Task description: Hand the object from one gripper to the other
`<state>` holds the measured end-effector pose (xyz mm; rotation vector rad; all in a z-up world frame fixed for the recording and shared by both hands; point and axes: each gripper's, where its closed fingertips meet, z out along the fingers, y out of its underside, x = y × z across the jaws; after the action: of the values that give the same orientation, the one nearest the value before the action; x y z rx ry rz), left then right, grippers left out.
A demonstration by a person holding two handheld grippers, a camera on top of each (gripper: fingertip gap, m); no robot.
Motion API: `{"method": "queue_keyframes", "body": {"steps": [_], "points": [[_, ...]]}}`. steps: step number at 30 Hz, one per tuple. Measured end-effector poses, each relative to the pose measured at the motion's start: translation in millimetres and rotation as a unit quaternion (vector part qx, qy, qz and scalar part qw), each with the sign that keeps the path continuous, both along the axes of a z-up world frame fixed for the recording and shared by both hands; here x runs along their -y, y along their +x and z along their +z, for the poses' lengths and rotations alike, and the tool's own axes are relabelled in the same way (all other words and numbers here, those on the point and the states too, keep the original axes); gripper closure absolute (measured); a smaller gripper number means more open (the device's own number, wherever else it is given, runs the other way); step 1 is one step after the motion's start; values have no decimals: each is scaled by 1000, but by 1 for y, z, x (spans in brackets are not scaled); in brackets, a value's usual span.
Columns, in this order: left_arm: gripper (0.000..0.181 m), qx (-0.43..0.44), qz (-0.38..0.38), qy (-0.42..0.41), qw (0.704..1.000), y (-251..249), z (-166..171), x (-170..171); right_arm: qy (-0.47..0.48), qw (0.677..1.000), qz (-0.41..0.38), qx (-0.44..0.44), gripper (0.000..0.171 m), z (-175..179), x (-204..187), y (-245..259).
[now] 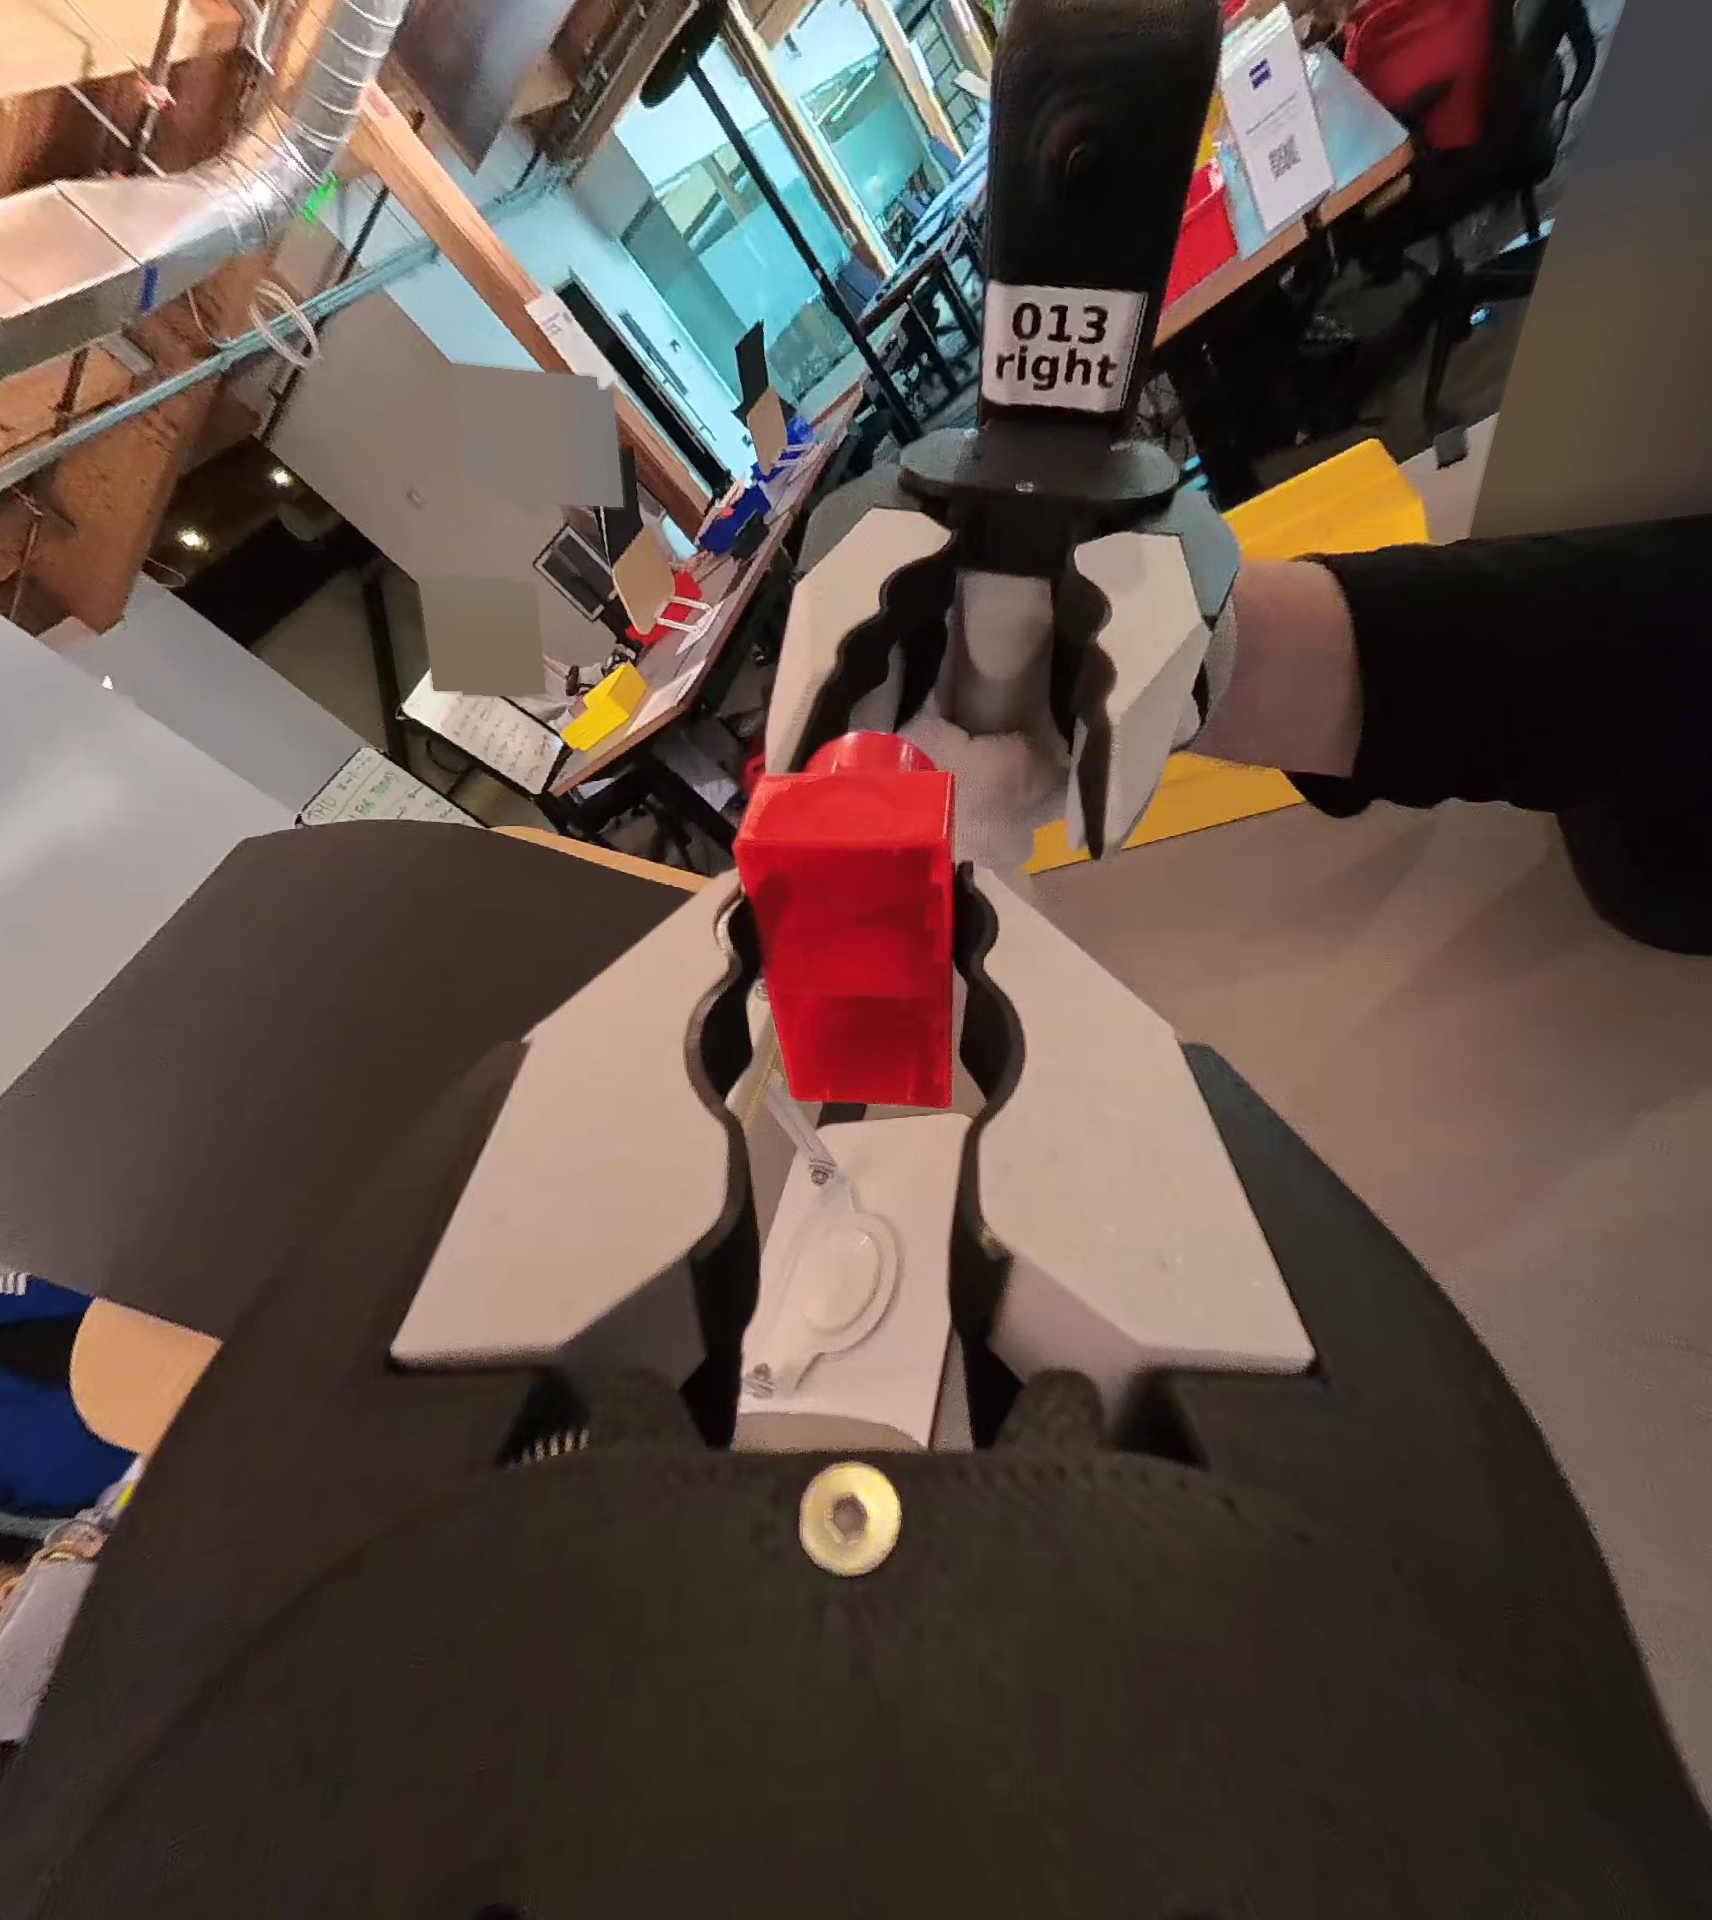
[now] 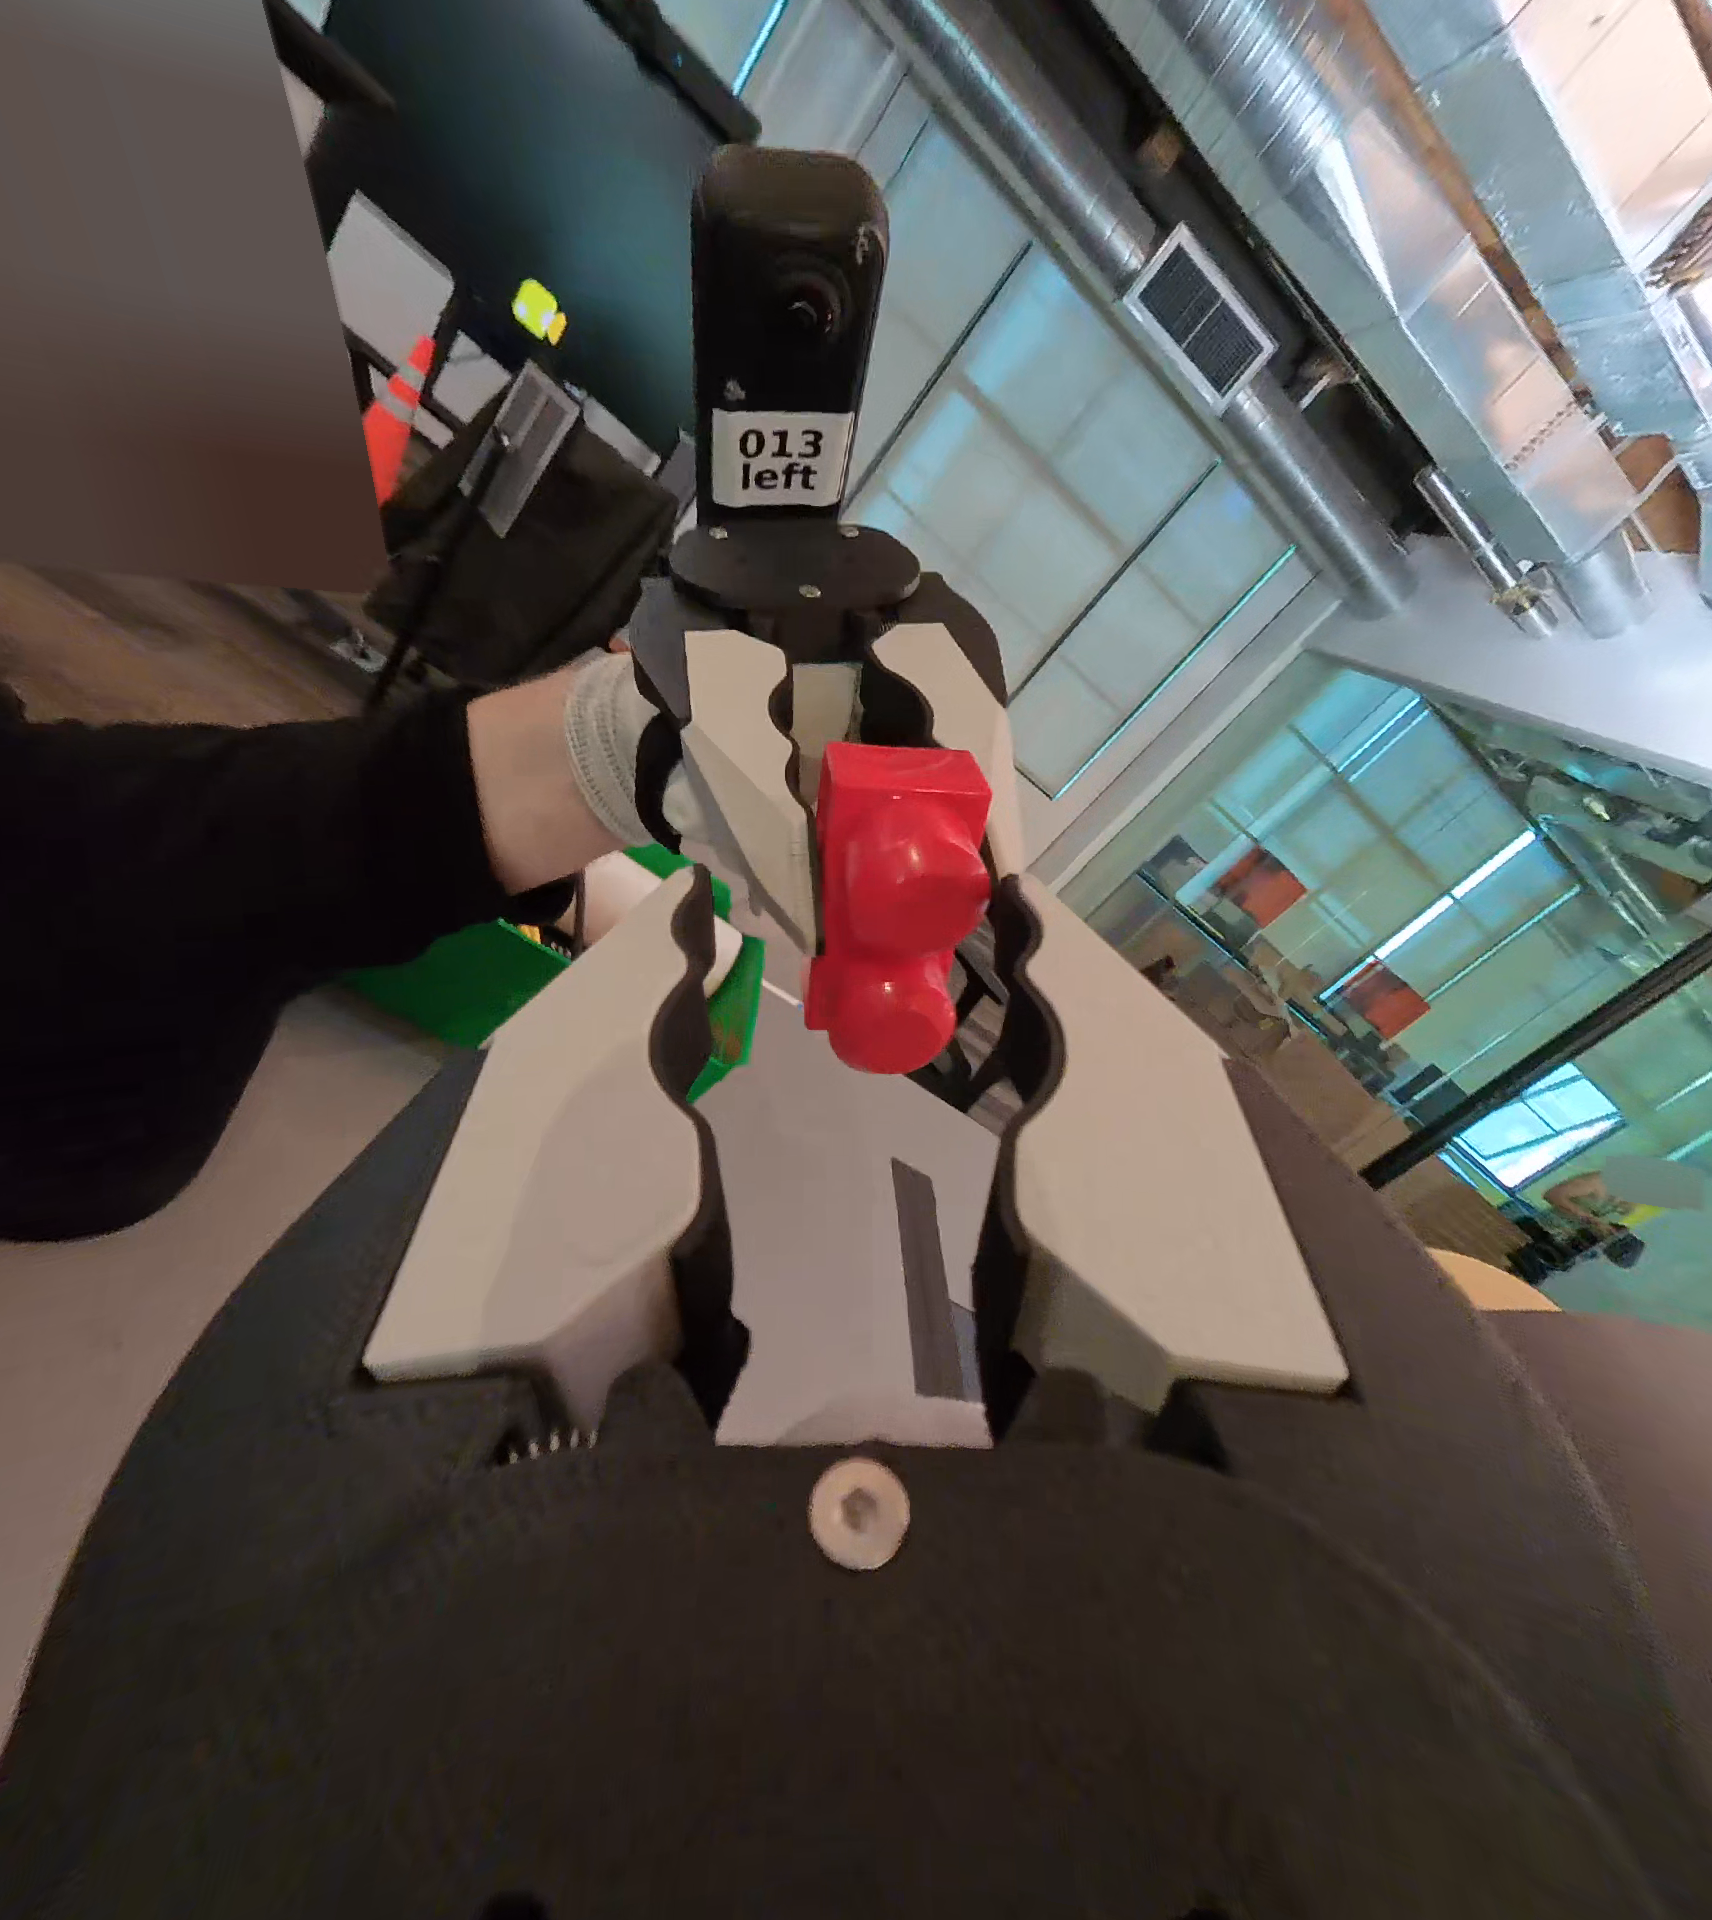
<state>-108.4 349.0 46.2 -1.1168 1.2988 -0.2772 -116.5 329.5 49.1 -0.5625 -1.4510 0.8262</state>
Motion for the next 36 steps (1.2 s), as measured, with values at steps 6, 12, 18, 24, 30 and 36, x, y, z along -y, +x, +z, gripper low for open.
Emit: {"method": "queue_keyframes", "body": {"steps": [6, 12, 18, 24, 30, 36], "points": [[145, -48, -2, -1, 999, 7, -16, 2, 24, 999, -19, 16, 124, -5, 5, -8], [146, -72, -2, -1, 997, 14, -25, 2, 18, 1000, -4, 6, 139, -5, 8, -11], [146, -72, -1, 2, 997, 17, -24, 1, 37, 999, -15, 11, 139, -4, 7, -10], [134, -35, 28, 17, 999, 12, -12, -9, 15, 999, -24, -41, 140, 16, 0, -1], [120, 35, -13, -14, 999, 16, -4, -16, -46, 990, 24, -133, 139, 47, -1, 24], [119, 200, -124, -63, 970, 35, 22, -14, -113, 968, 85, -208, 139, 65, -4, 41]]}}
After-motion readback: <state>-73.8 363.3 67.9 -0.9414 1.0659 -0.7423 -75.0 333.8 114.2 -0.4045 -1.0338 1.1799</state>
